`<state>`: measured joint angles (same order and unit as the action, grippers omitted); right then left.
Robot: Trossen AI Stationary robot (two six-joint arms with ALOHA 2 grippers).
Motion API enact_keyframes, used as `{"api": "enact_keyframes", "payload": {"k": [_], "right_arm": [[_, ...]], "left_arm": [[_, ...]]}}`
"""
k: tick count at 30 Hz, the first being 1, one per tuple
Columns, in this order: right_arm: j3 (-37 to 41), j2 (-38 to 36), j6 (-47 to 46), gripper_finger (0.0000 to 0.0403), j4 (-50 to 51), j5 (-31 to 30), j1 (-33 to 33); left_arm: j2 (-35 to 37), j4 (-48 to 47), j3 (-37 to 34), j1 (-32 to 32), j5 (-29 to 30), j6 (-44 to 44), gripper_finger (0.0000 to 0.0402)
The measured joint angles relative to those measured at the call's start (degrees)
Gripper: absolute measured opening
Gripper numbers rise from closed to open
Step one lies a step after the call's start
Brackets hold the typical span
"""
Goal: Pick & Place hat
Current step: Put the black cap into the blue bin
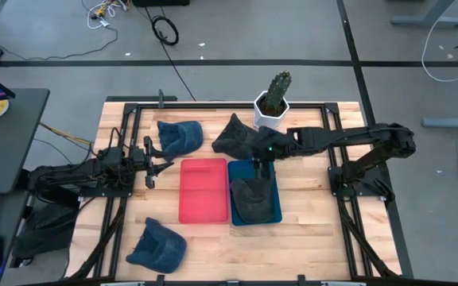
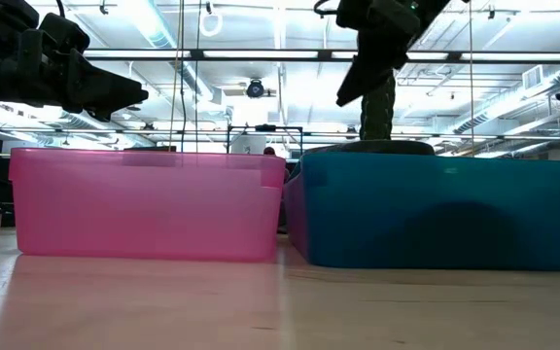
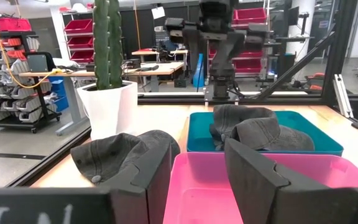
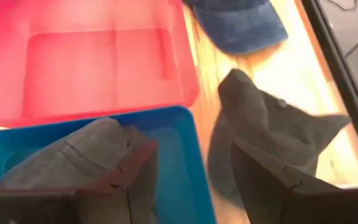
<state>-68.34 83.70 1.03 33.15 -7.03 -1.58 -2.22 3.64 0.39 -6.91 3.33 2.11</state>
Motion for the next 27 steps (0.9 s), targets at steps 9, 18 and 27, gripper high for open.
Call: {"api": "enact_keyframes", "payload": {"k": [9, 18, 27], "right_arm": [[-5.65, -0.02, 6.65, 0.0204, 6.22, 0.82, -5.27], [-5.63, 2.16, 9.31, 0.0204, 5.93, 2.66, -9.37], [-5.63, 2.34, 11.72, 0.0204, 4.24, 3.06, -13.23]], "left_arm": [[-0.02, -0.02, -0.01, -0.01, 0.0, 0.0, 0.0156], [-0.01, 0.01, 0.0, 0.01, 0.0, 0.0, 0.0156], [-0.02, -0.02, -0.01, -0.01, -0.02, 0.0, 0.0156]]}}
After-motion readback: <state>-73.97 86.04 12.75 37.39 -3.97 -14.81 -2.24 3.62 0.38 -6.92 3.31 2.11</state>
